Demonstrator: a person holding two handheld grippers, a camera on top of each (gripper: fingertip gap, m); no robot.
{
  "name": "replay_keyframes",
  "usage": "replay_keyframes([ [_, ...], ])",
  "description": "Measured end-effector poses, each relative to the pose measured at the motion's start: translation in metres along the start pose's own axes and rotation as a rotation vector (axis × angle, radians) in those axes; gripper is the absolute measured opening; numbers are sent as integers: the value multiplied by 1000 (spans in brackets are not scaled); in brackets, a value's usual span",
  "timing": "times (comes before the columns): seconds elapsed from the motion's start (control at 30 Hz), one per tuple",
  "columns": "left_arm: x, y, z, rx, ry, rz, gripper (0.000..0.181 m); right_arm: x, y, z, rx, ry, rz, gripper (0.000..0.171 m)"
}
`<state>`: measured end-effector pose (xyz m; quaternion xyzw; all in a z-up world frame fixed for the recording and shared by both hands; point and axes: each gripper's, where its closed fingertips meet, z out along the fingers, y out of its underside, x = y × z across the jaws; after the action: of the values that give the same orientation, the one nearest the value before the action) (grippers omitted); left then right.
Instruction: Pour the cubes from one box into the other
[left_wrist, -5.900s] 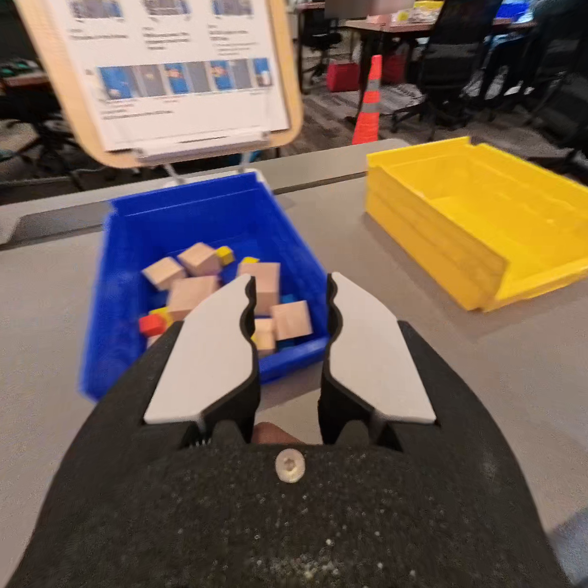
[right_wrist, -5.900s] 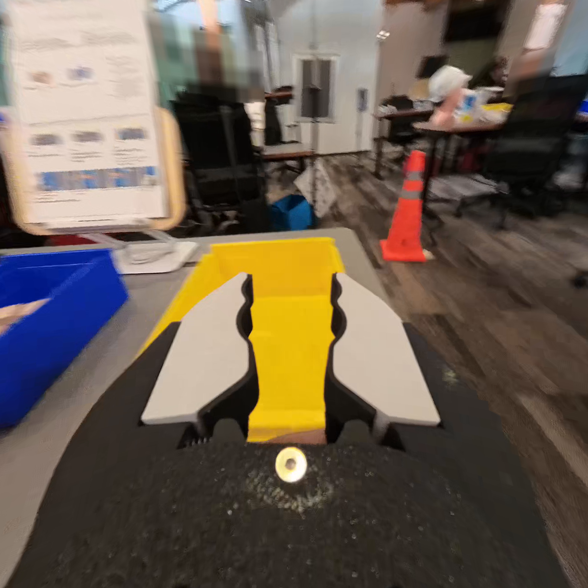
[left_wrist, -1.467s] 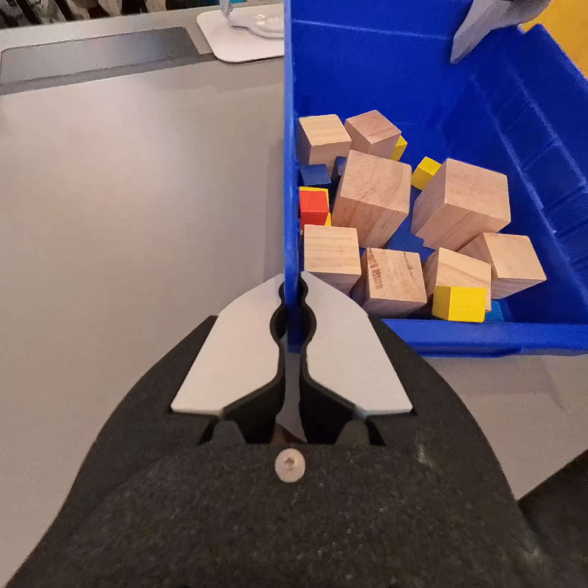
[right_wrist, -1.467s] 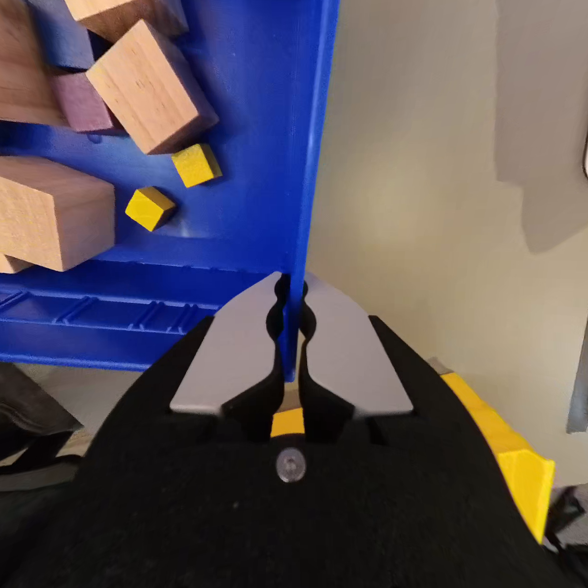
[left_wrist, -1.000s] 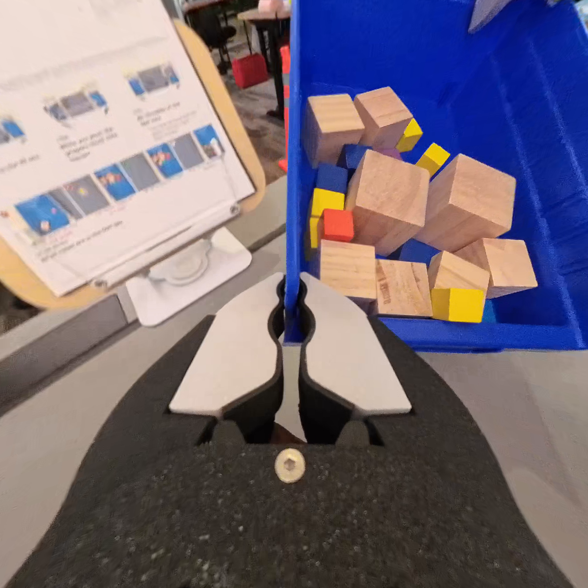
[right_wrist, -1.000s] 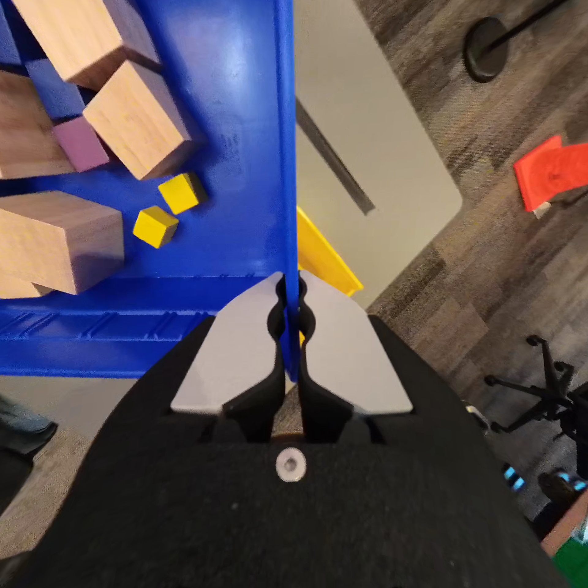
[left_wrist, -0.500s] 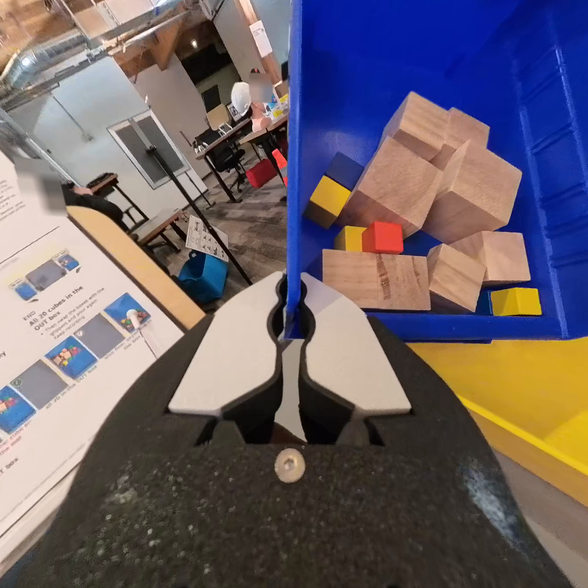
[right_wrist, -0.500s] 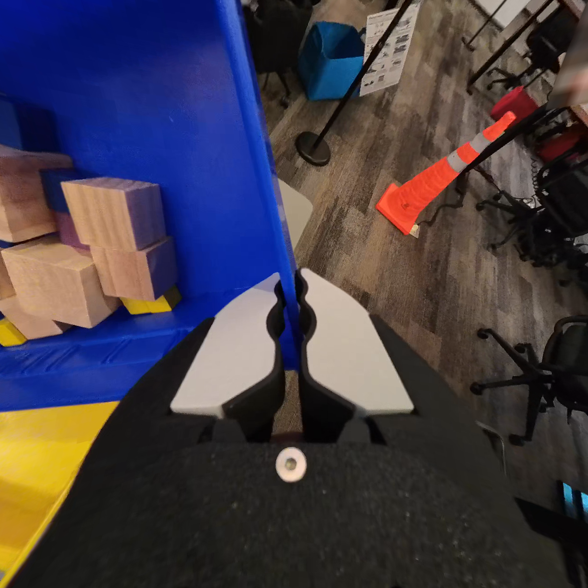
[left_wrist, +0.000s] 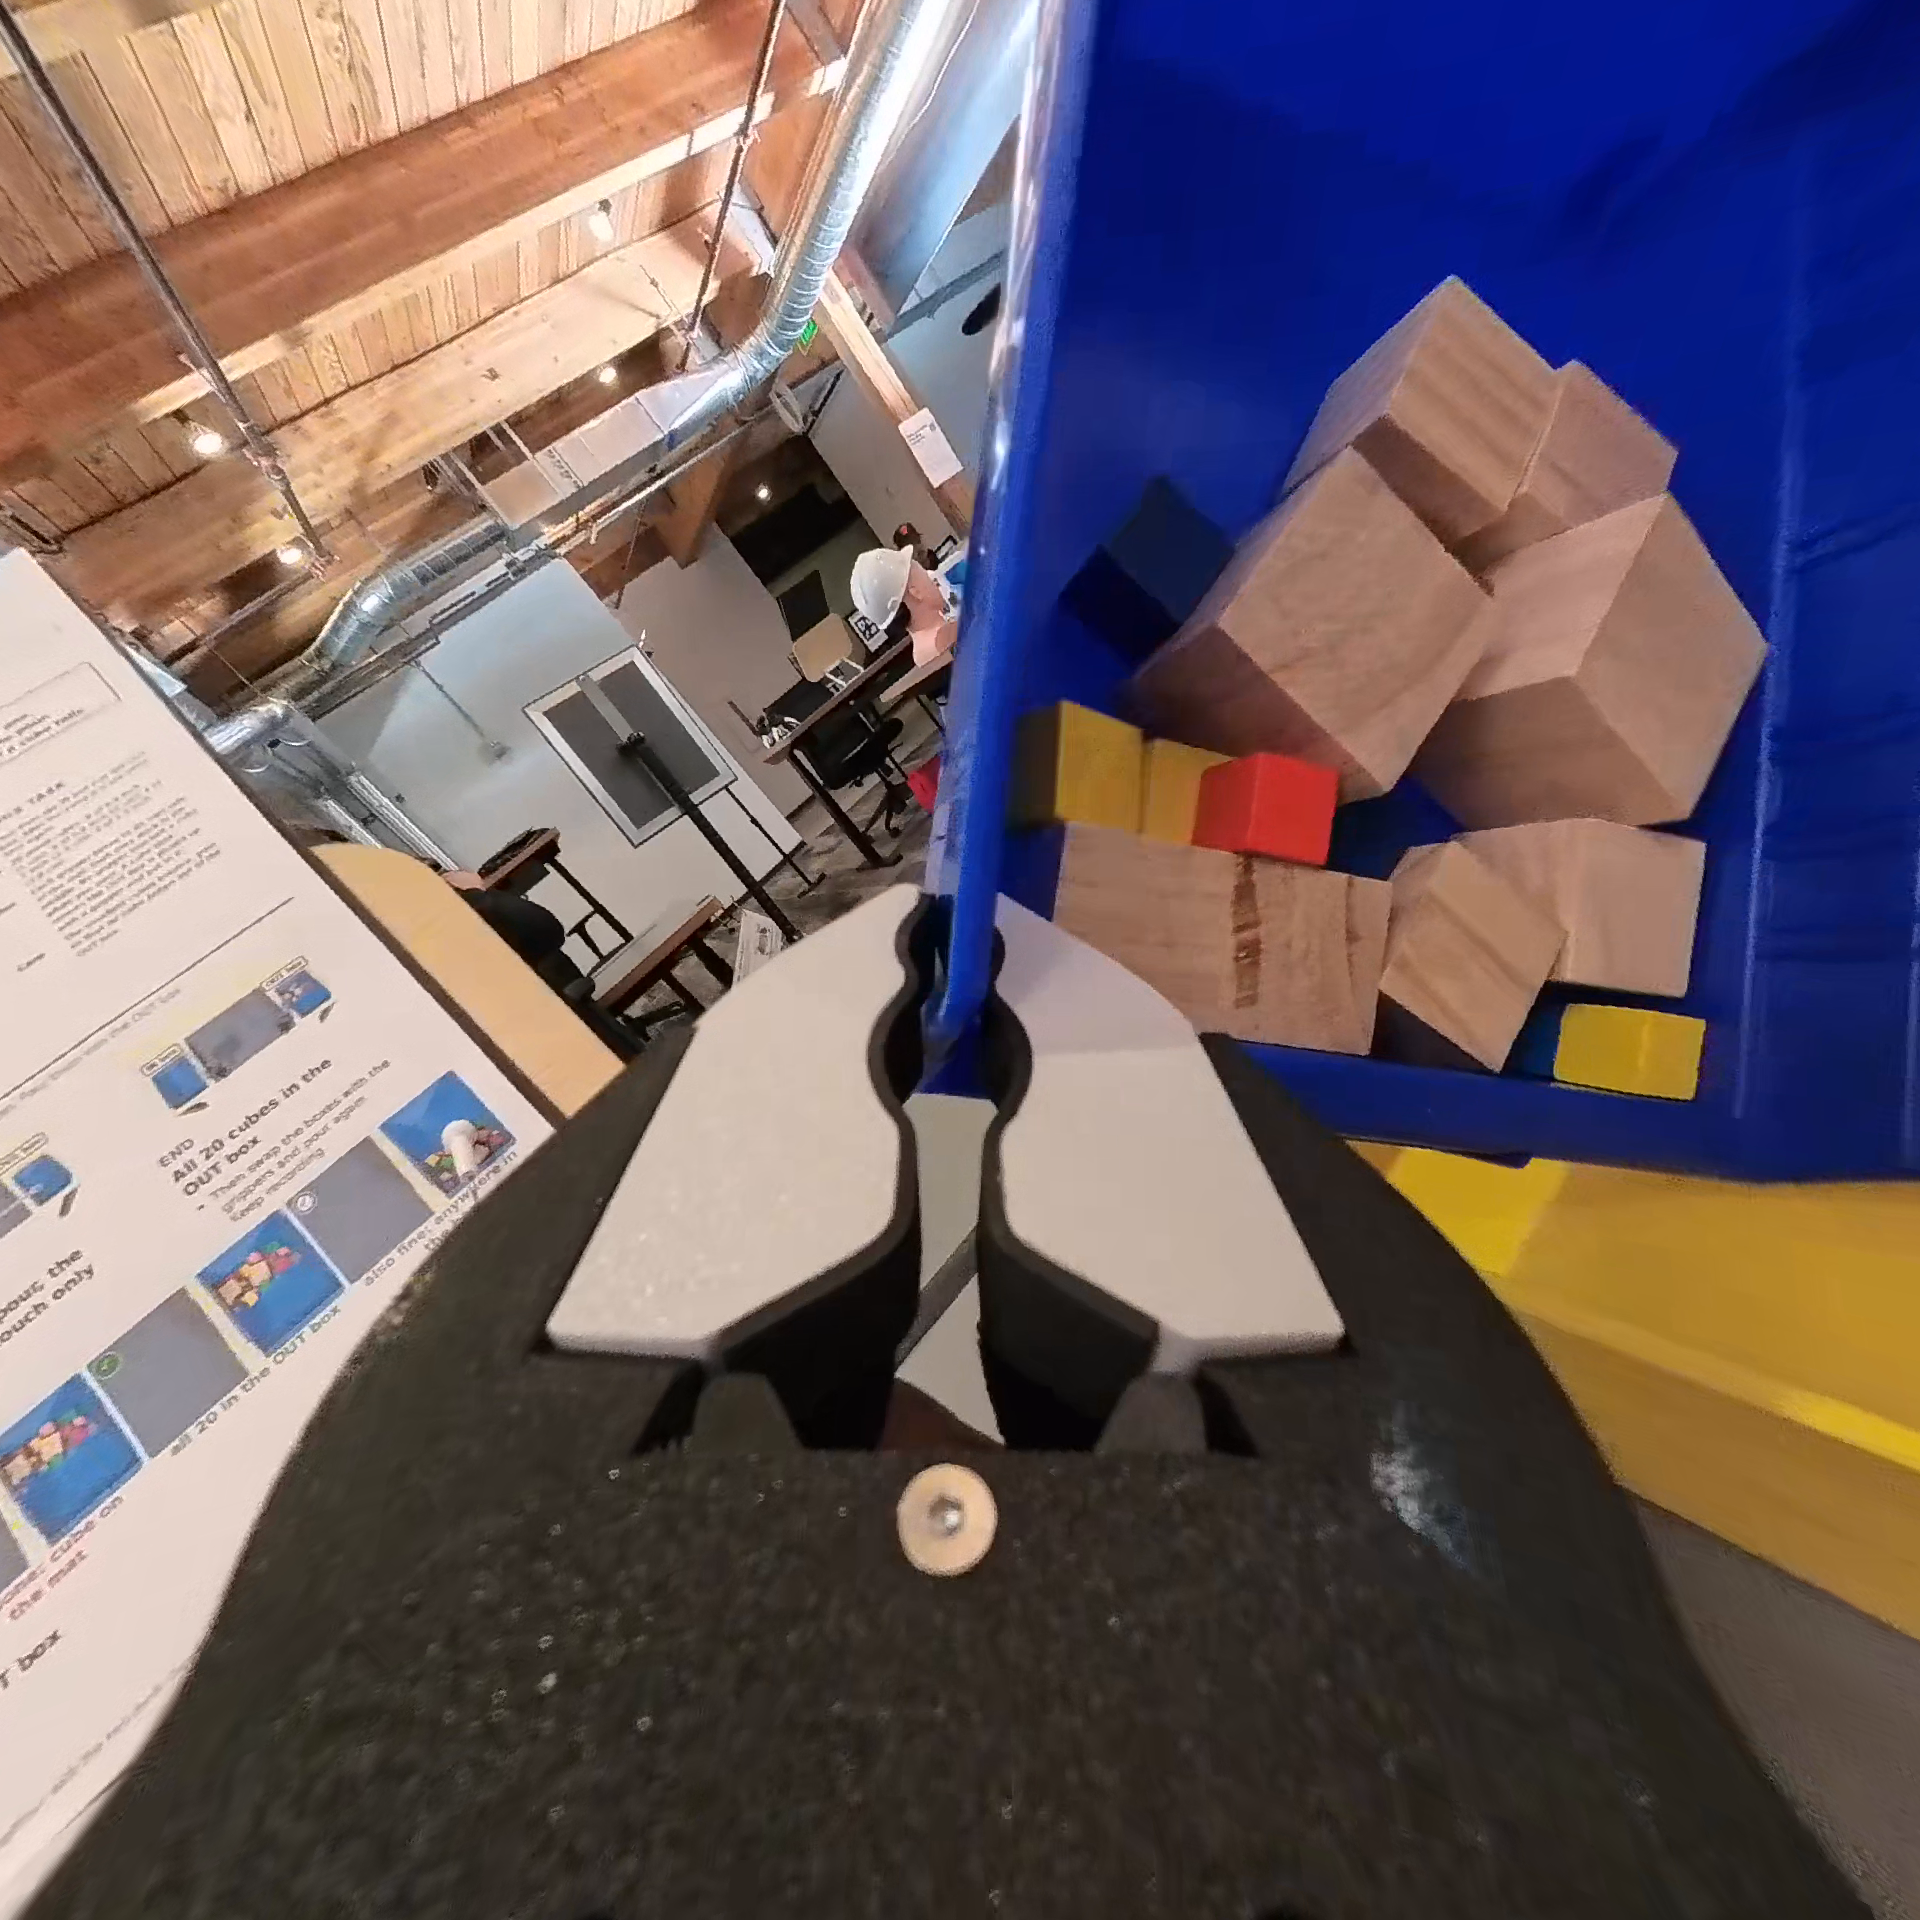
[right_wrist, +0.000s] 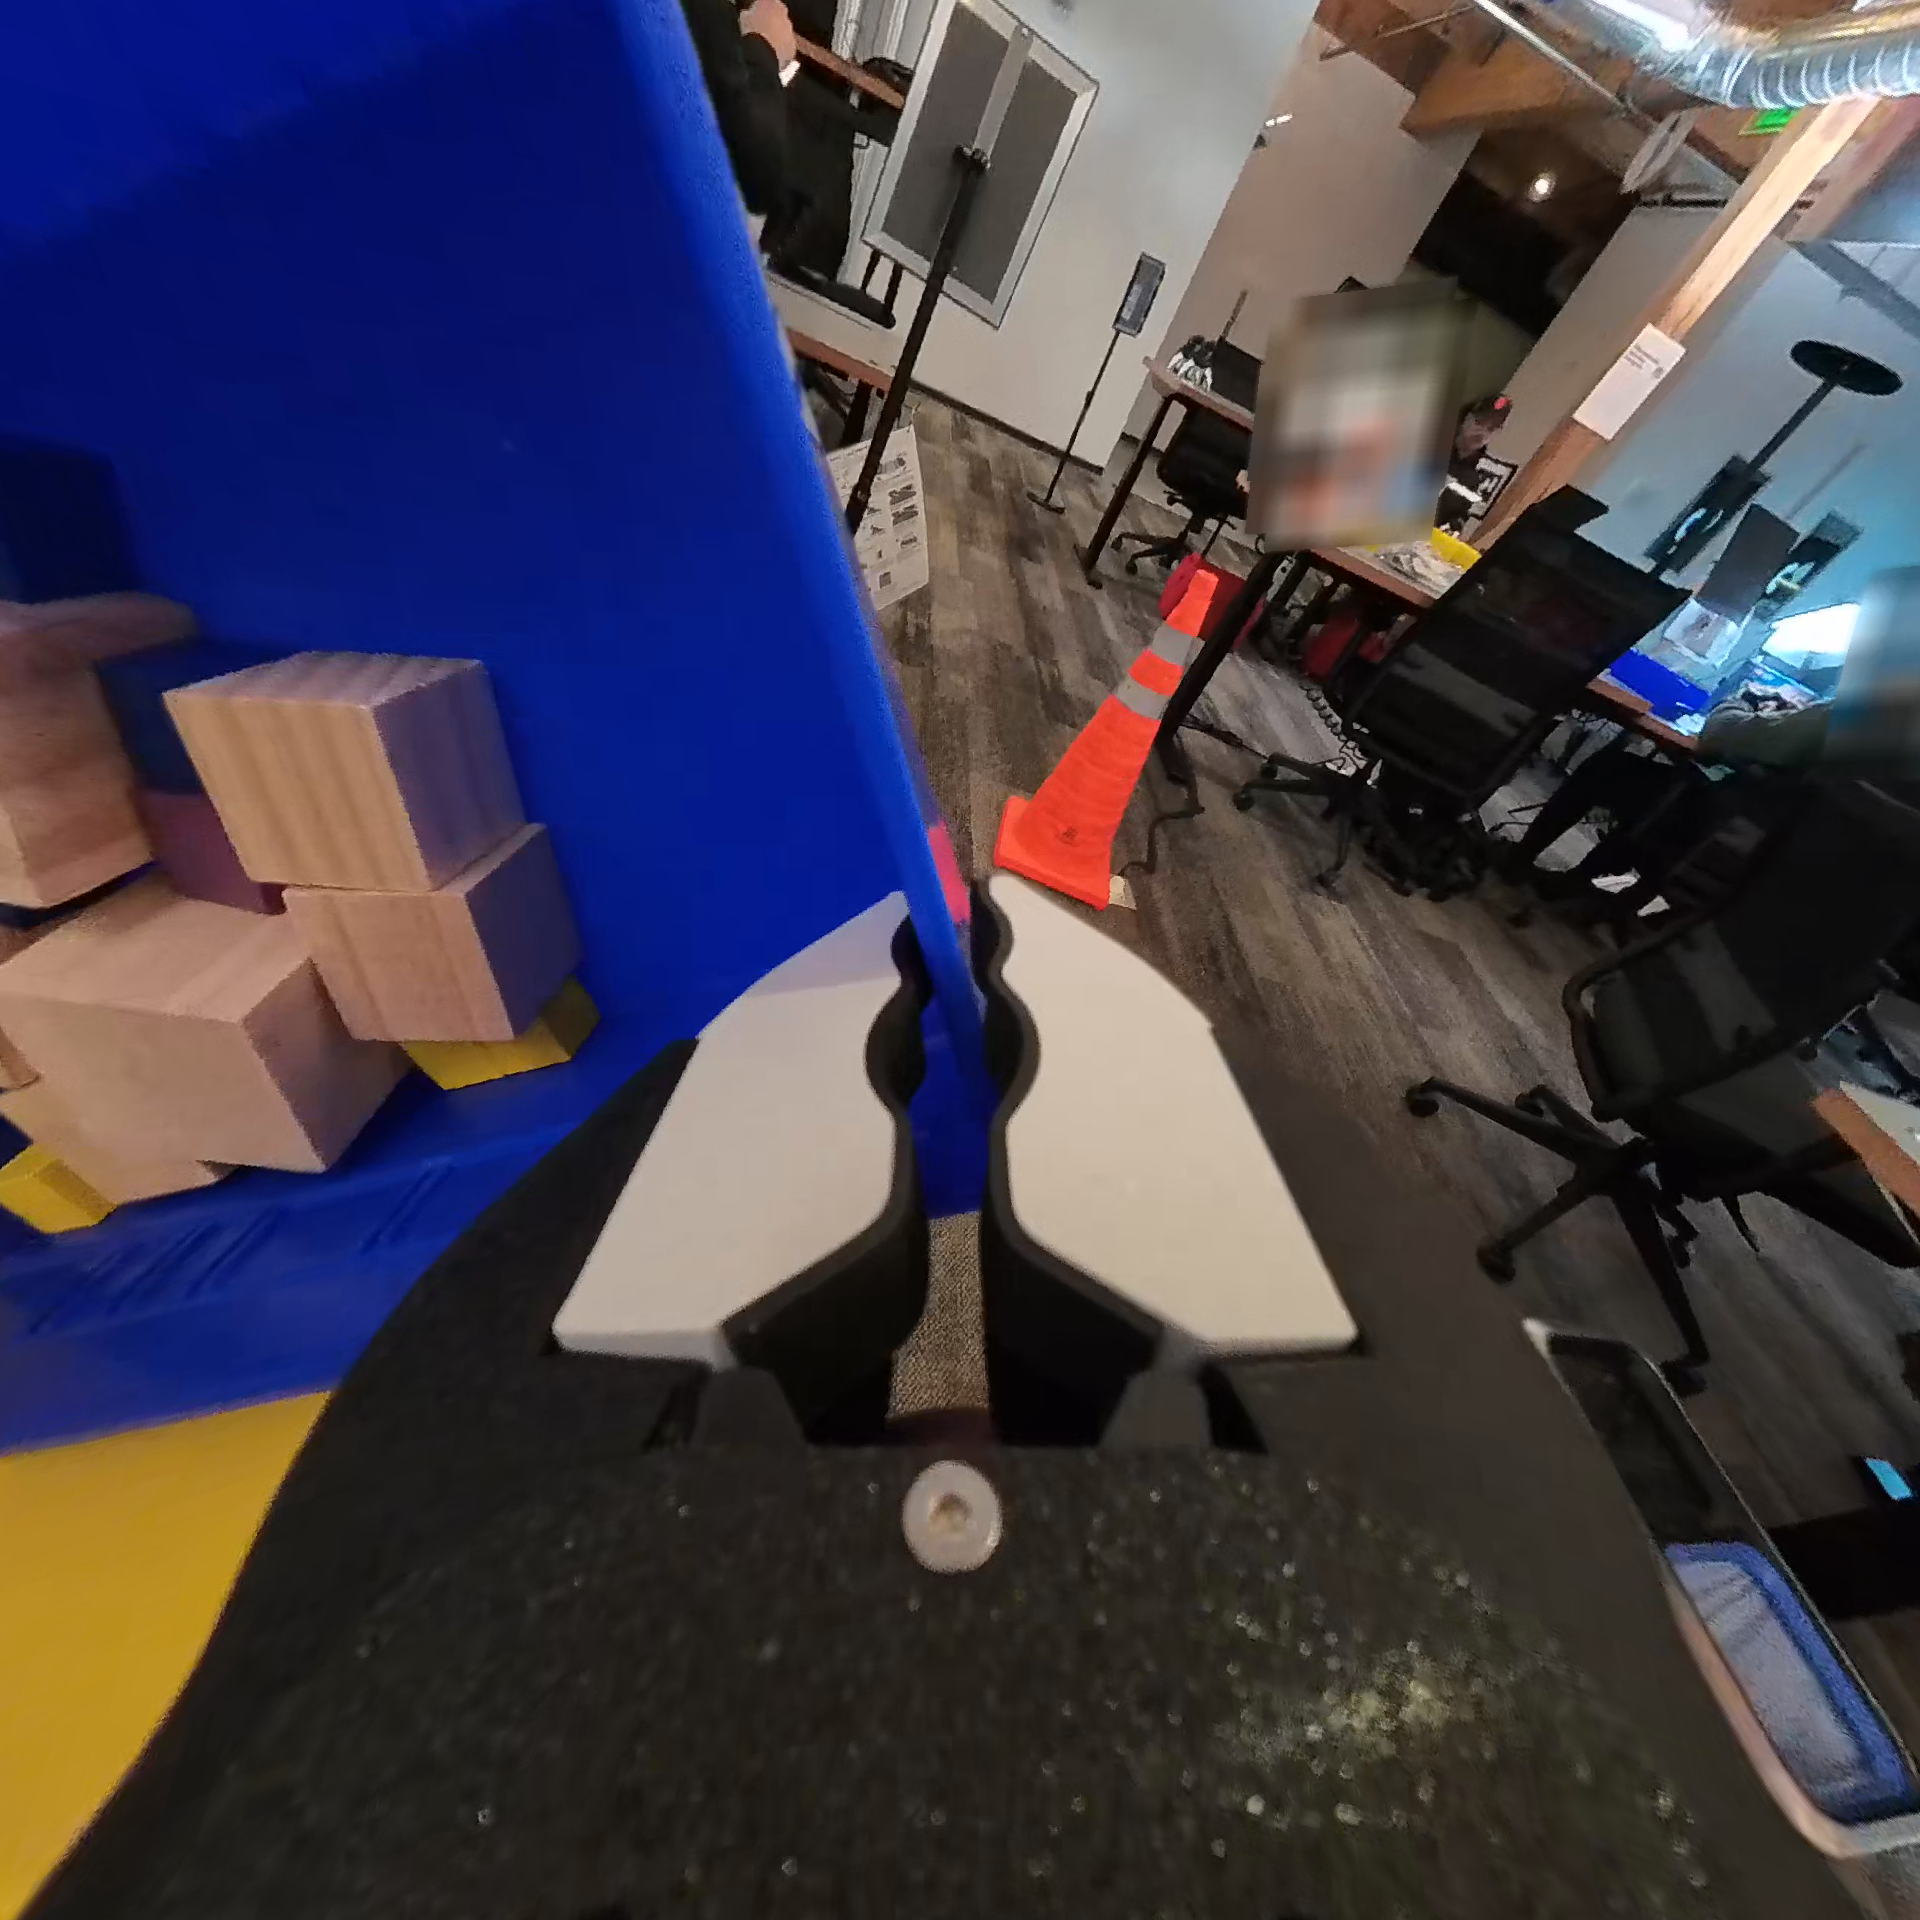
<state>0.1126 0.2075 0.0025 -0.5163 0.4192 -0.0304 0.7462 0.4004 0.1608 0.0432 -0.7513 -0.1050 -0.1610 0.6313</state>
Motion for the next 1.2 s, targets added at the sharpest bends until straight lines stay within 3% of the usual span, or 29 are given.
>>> replay_keyframes([
  [0.23, 3, 5, 2, -42, 14, -25, 7, -5, 6, -14, 42, 112, -3, 7],
  [0.4, 0, 12, 3, -81, 26, -106, 10, -16, 8, -16, 55, 71, 42, 5],
  [0.53, 0, 1, 1, -45, 24, -38, 6, -19, 3, -18, 51, 69, 40, 5],
  [0.7, -3, 6, 2, -130, 1, 28, 3, -19, -8, -22, 61, 103, 4, 5],
  [1.07, -8, -6, -9, -98, -109, 76, 3, -20, -25, -56, 270, 240, -79, 4],
  [1.2, -2, -8, -8, -96, -108, 76, 3, -17, -20, -59, 275, 255, -66, 4],
])
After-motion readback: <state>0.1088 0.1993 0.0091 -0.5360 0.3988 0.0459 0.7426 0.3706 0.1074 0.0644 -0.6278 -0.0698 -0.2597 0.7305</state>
